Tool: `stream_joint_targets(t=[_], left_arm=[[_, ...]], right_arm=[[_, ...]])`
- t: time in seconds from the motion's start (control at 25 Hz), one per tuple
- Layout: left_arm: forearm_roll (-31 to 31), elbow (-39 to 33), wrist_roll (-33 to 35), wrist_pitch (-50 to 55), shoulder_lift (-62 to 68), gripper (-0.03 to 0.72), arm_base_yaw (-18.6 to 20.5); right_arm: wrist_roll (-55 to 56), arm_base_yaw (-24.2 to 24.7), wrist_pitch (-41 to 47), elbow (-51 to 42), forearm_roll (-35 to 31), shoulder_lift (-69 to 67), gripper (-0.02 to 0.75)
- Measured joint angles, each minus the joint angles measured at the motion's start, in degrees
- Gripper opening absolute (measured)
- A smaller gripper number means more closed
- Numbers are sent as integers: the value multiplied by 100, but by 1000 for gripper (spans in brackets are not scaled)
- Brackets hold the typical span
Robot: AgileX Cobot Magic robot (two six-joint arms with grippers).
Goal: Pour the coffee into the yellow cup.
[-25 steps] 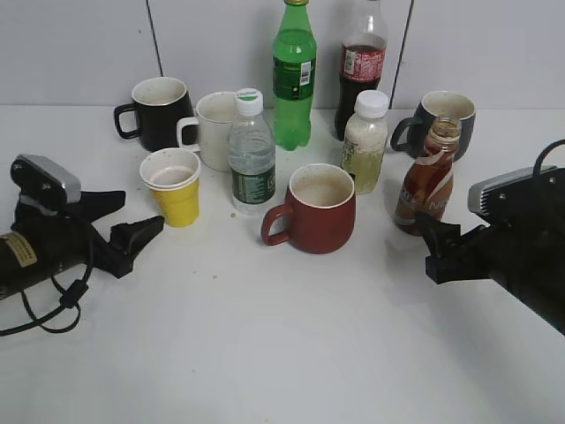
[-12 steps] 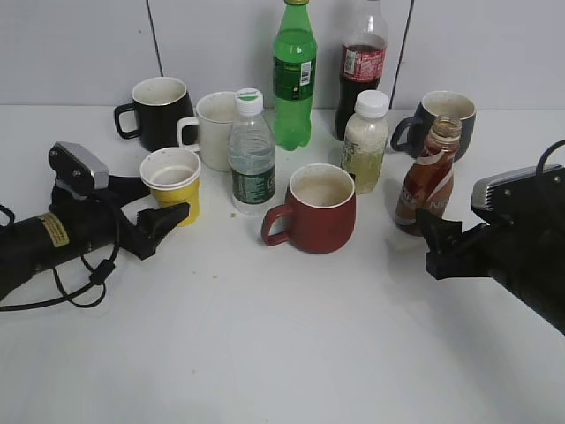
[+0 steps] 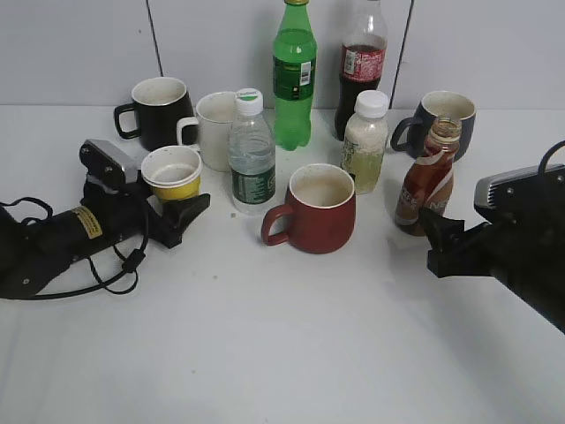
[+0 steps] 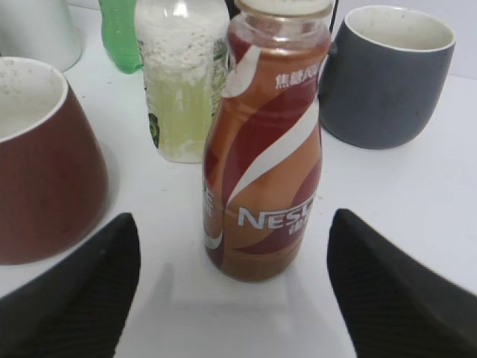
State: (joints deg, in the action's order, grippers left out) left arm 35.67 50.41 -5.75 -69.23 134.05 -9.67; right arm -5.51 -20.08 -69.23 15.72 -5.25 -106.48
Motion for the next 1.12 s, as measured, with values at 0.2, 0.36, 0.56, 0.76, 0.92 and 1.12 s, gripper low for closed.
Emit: stream_joint_targets(t=[0.2,0.36,0.56,0.76,0.92,1.12], left_arm=[[-59,300,0,34,122,574,0],[-60,340,0,39,138,479,0],[-29,340,-12,64,91,360,0],[-25,266,-268,95,-174,349,0],[-25,31,-313,89,-563,343,0],[-25,-444,-326,90,-995,342,0]], right_arm=[[11,0,0,0,-5,0,587],[11,0,0,0,-10,0,587],[11,0,0,0,-10,0,587],[11,0,0,0,-10,0,587],[107,0,0,0,-10,0,590],[247,0,0,18,-6,0,595]])
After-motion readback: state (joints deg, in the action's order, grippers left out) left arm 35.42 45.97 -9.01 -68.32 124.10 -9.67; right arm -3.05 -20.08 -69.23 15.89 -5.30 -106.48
